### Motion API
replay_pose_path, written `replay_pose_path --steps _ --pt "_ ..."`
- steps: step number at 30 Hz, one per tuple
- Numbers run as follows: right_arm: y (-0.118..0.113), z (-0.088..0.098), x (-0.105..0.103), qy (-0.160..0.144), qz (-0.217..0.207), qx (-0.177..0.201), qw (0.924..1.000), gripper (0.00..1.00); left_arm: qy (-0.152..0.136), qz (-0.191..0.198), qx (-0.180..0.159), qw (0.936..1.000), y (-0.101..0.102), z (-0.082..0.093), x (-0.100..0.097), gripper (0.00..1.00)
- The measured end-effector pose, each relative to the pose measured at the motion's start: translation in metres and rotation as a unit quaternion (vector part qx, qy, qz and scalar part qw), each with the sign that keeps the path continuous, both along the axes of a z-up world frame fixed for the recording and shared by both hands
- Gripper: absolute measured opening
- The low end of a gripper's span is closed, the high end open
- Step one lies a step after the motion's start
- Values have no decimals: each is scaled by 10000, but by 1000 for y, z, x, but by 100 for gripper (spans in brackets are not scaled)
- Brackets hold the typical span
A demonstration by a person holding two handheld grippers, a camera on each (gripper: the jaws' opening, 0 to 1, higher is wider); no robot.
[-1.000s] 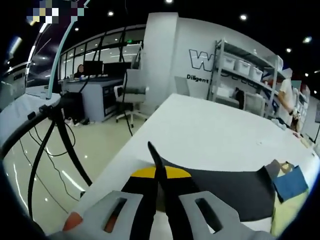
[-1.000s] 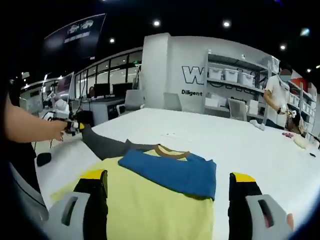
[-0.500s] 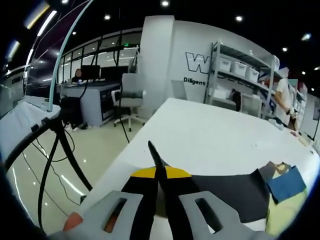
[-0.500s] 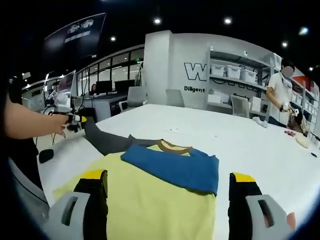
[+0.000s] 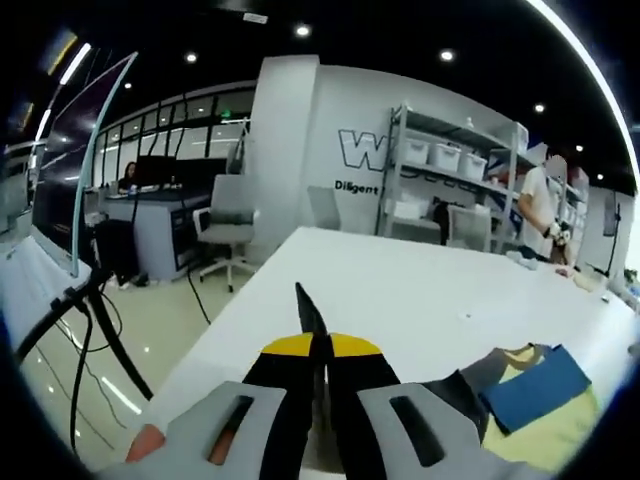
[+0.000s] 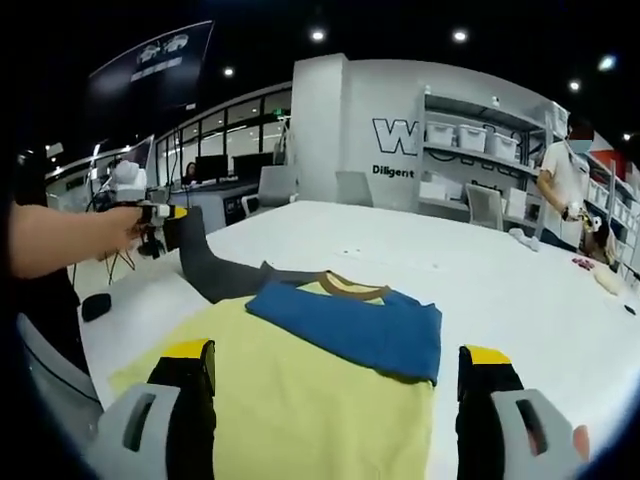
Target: Fold the garment on the visible template until the final outline fits inside the template.
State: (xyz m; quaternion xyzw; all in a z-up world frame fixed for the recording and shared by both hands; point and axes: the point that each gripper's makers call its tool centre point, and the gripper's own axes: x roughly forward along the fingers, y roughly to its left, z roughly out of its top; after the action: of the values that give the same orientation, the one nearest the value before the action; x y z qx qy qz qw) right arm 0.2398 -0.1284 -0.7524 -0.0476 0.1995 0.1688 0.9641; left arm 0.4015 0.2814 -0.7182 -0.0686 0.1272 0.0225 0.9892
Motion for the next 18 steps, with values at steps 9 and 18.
replay_pose_path --steps 9,18 --pt "1 2 -2 8 30 -6 10000 100 -340 -480 -10 9983 -53 31 6 0" --pt "0 1 -4 56 62 -66 9999 100 -493 -923 3 9945 -102 44 2 0"
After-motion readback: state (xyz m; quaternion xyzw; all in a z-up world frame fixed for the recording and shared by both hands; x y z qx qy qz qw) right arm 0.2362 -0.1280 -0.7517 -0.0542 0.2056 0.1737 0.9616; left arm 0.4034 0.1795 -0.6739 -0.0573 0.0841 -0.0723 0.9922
